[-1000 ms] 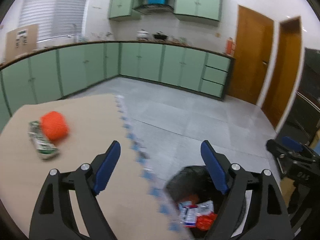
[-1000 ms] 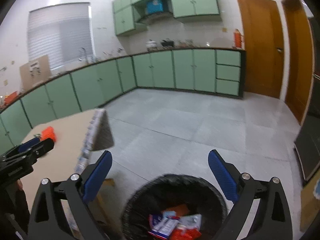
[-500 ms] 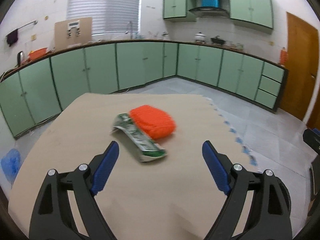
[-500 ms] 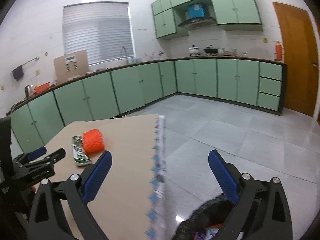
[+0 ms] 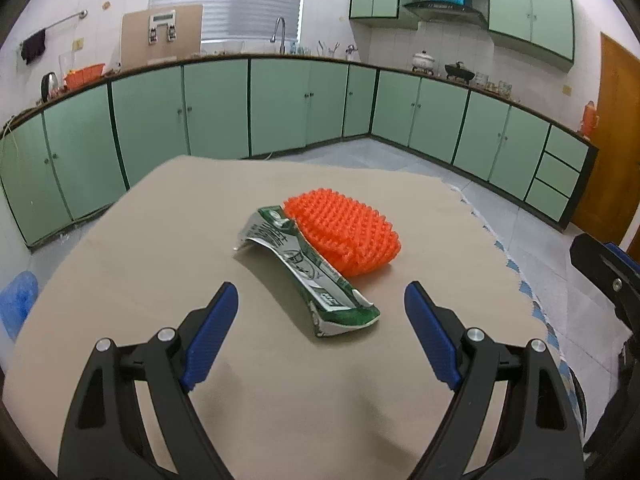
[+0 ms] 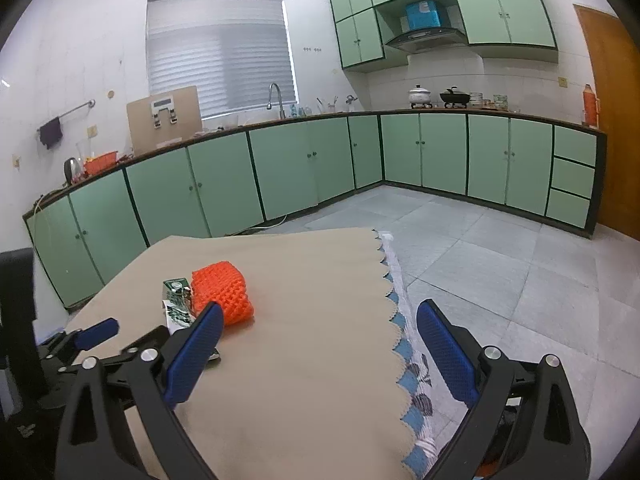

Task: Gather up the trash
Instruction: 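Move both tools back over the table toward the orange foam net, then grasp the green-white milk pouch with the left tool while the right approaches the foam net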

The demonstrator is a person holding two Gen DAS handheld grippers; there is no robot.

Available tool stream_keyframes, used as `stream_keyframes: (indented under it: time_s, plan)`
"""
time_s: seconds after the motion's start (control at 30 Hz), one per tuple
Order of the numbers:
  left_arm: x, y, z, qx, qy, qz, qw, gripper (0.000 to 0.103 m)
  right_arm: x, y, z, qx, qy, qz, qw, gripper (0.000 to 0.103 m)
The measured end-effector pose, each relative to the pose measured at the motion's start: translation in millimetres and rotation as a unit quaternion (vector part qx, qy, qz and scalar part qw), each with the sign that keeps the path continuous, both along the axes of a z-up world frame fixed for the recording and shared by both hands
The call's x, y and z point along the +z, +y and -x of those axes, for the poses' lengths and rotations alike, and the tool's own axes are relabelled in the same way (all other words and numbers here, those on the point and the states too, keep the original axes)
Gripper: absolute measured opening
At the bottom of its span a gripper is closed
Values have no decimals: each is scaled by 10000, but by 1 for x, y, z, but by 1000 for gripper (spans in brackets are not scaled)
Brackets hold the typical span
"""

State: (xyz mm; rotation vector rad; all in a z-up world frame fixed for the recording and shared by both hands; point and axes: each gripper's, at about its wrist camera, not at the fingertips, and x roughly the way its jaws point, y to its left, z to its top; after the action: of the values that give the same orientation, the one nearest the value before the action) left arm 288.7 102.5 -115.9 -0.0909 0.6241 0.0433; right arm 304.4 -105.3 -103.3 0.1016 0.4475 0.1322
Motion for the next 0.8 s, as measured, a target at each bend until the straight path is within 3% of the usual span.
stream_keyframes:
  time_s: [0.23, 0.37, 0.43, 0.5, 0.6, 0.8]
  plan:
    - [-13, -6, -24, 94, 289, -32, 9995, 82, -6, -2, -15, -5, 103, 19, 9999, 95]
    - [-21, -7, -33, 98, 571, -55, 9983, 75, -11, -8, -17, 10, 158, 36, 9999, 95]
    - [-26, -6, -38, 101, 732, -18, 9973, 65, -12, -9, -19, 17, 183, 28, 9998, 95]
    - [-30, -1, -42, 115, 877, 98, 9960, 41, -13, -9, -19, 42, 205, 38, 9998, 95]
    - [-31, 8, -43, 112, 954, 329, 9948, 25, -15, -7, -20, 93, 245, 68, 9996, 95]
    - [-28, 35, -29, 272, 860, 386, 9952, 14, -17, 6, -23, 294, 379, 114, 9988, 95]
